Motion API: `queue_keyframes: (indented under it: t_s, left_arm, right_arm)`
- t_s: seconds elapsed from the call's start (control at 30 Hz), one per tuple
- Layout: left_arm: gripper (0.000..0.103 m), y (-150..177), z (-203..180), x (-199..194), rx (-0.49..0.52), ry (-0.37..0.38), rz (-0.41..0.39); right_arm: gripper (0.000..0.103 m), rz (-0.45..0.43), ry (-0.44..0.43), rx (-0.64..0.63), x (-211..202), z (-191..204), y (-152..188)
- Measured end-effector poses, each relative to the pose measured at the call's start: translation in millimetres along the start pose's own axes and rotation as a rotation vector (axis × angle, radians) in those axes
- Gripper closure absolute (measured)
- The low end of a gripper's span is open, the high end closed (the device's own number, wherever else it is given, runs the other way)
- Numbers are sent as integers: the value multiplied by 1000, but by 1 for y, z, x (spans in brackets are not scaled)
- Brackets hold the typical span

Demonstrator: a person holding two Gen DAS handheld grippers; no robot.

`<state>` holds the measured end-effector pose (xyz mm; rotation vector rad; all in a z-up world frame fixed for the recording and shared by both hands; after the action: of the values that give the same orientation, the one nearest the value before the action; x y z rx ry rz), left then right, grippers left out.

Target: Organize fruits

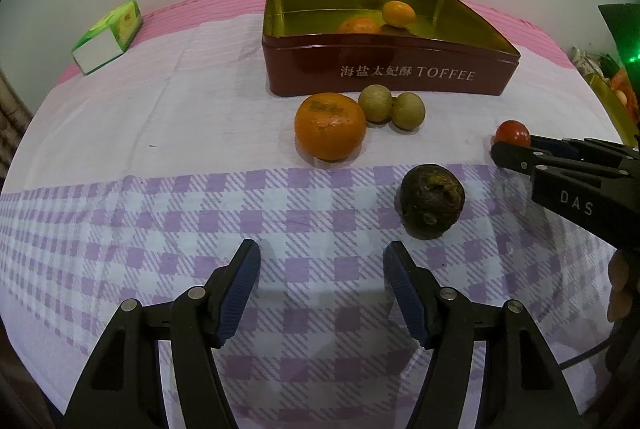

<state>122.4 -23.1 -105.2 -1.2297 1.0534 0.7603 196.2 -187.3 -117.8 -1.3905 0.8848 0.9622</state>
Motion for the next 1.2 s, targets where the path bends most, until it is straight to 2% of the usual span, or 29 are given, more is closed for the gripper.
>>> queue_keyframes:
  t_s: [0.2,0.63,1.2]
  left_arm:
    - [37,-1,-8,1,18,6,6]
    - [37,-3,-32,3,56,23,14]
    - [37,-34,-58,19,65,23,8]
  right_arm:
    - [75,2,-10,22,-3,-4,4]
    - [75,12,-4,119,-13,-39,27]
    - [74,4,-12,138,-15,-46,33]
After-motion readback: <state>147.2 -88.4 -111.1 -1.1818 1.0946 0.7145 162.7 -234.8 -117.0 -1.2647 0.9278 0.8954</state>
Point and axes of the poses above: each gripper's, at about its wrist camera, not at the fingertips, and x roughly the way its jaws point, z to its left, y to its underside, the point moved 4 cm from there along x, roughly the way its jaws point, and after that the axes turned 6 degrees about z, right-handed, at the moved point
